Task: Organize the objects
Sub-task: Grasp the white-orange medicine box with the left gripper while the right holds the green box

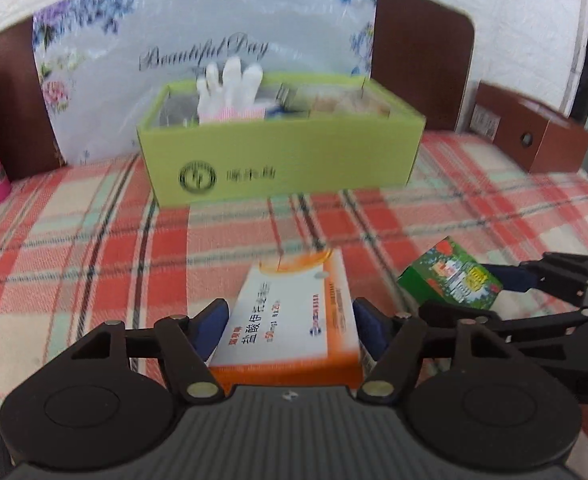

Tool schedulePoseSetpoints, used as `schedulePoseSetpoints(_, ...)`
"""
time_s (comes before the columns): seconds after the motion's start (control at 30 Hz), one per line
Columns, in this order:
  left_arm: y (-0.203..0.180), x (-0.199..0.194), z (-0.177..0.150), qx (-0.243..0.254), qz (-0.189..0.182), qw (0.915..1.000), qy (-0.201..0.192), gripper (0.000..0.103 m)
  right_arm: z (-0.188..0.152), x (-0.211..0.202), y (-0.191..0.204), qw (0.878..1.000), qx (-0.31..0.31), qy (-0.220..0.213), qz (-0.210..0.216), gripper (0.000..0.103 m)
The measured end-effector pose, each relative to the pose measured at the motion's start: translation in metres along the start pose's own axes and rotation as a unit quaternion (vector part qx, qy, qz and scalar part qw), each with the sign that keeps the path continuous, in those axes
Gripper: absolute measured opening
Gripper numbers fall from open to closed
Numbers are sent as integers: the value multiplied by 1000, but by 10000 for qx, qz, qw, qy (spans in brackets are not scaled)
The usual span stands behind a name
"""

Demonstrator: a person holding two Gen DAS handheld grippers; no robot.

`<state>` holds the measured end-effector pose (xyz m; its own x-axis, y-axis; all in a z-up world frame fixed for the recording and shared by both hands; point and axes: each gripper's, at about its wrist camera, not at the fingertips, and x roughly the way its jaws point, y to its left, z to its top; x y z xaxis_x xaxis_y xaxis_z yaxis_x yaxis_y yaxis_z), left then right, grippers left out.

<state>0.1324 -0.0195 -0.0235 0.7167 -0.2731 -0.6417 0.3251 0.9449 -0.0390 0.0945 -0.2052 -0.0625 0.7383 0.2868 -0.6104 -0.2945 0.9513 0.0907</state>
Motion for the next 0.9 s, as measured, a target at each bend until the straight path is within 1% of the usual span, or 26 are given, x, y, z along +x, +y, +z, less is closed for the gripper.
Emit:
schedulePoseSetpoints(0.03,1,-6,8,-14,-45,9999,-131,60,8,-4,0,9999,16,-99,8,60)
schedulePoseSetpoints(0.07,3,-11,18,-59,-143,9996,-224,28,16,-8,-1,9998,34,-201,15,60)
schedulePoseSetpoints(0.13,8,-16,37,-211,-209,9989,-364,28,34,-14,-4,9991,63,-416,37,60)
schedulePoseSetpoints(0.2,10,-14,51,-97,-204,9987,-446,28,51,-16,-8,9982,94,-593,35,60)
schedulePoseSetpoints(0.23,9,-11,53,24,-186,9991,-377,28,57,-16,-10,9978,79,-653,1,60)
schedulePoseSetpoints(0.27,8,-7,51,125,-138,9995,-248,33,62,-15,-11,9975,76,-701,-56,60)
schedulePoseSetpoints(0.3,7,-4,44,239,-93,9996,-77,48,63,-15,-13,9973,106,-716,-73,60)
schedulePoseSetpoints(0.33,7,-2,34,270,-80,9996,7,57,62,-15,-15,9974,115,-715,-44,60)
schedulePoseSetpoints(0.37,8,0,22,248,-73,9996,94,69,57,-13,-16,9976,120,-679,-21,60)
schedulePoseSetpoints(0.47,10,3,-8,-59,-61,9985,542,70,37,-3,-19,9989,245,-387,-89,60)
schedulePoseSetpoints(0.5,12,-1,-16,-154,53,9981,591,70,31,-1,-20,9991,306,-296,-83,60)
schedulePoseSetpoints(0.57,19,-20,-30,-361,463,9971,482,71,20,-1,-22,9991,373,-177,-63,60)
schedulePoseSetpoints(0.6,23,-27,-35,-511,638,9956,452,76,16,-1,-22,9992,361,-156,-65,60)
schedulePoseSetpoints(0.67,30,-33,-41,-827,834,9912,605,83,14,0,-23,9992,383,-121,-67,60)
schedulePoseSetpoints(0.7,29,-29,-40,-878,804,9896,810,83,14,1,-23,9991,410,-127,-32,60)
schedulePoseSetpoints(0.77,22,-17,-39,-880,716,9883,1019,83,14,2,-20,9987,476,-178,43,60)
schedulePoseSetpoints(0.8,17,-10,-37,-855,719,9882,1047,83,13,1,-18,9986,481,-211,77,61)
schedulePoseSetpoints(0.87,7,5,-35,-803,662,9900,948,84,11,-3,-15,9985,475,-253,116,61)
schedulePoseSetpoints(0.9,3,16,-33,-756,653,9897,1021,81,9,-5,-15,9985,475,-257,116,61)
